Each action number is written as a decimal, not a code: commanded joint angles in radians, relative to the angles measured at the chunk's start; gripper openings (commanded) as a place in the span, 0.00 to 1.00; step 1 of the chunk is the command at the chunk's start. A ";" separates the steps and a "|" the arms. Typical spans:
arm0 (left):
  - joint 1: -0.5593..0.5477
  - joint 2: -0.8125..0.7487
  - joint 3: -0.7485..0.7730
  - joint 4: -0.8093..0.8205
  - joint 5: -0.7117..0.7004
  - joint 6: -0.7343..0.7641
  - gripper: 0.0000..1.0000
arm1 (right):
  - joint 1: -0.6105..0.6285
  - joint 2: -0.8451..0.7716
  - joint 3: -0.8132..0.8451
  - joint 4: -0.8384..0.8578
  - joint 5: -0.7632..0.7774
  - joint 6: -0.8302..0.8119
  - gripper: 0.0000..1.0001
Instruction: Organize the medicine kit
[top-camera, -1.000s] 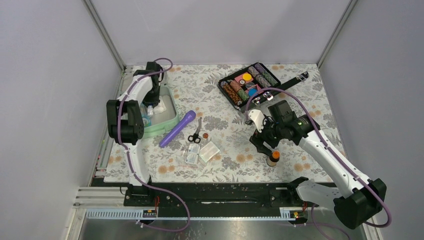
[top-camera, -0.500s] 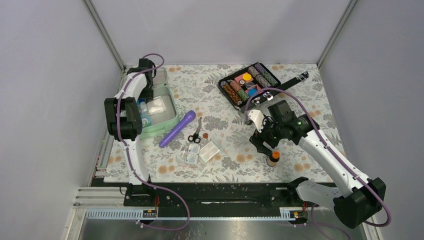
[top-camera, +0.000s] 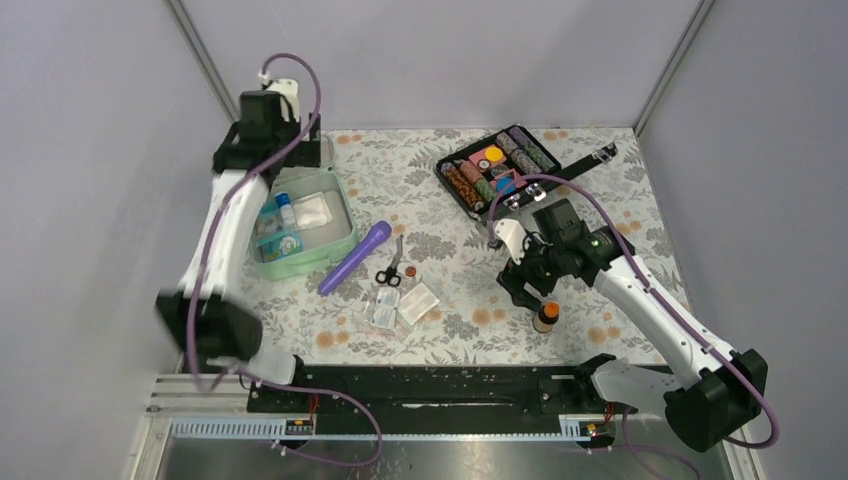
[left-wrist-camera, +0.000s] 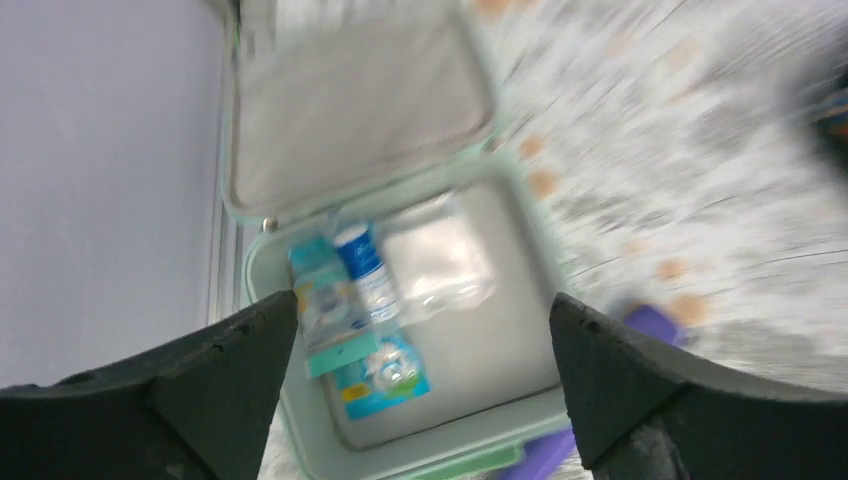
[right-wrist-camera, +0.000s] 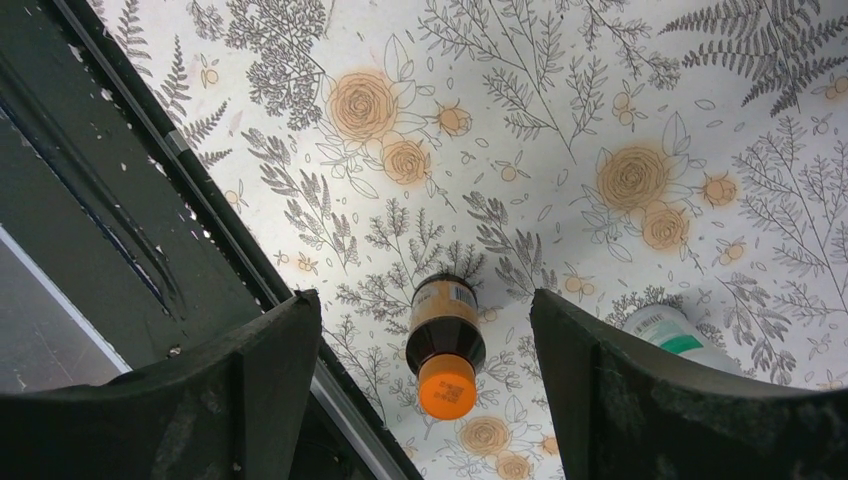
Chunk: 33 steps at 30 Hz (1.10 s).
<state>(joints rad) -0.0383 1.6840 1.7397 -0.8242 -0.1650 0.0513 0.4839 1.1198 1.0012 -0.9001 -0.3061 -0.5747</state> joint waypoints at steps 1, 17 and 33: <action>-0.038 -0.444 -0.359 0.439 0.077 -0.004 0.99 | -0.007 0.028 0.063 -0.003 -0.066 0.017 0.83; -0.022 -0.258 -0.533 0.246 -0.077 -0.170 0.63 | -0.007 -0.007 0.027 -0.006 -0.060 0.024 0.83; 0.140 0.254 -0.064 0.156 -0.161 -0.104 0.00 | -0.014 -0.046 -0.007 -0.005 0.002 -0.004 0.84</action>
<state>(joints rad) 0.0776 1.8751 1.5723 -0.6594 -0.2844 -0.0811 0.4828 1.0920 0.9955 -0.9001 -0.3248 -0.5697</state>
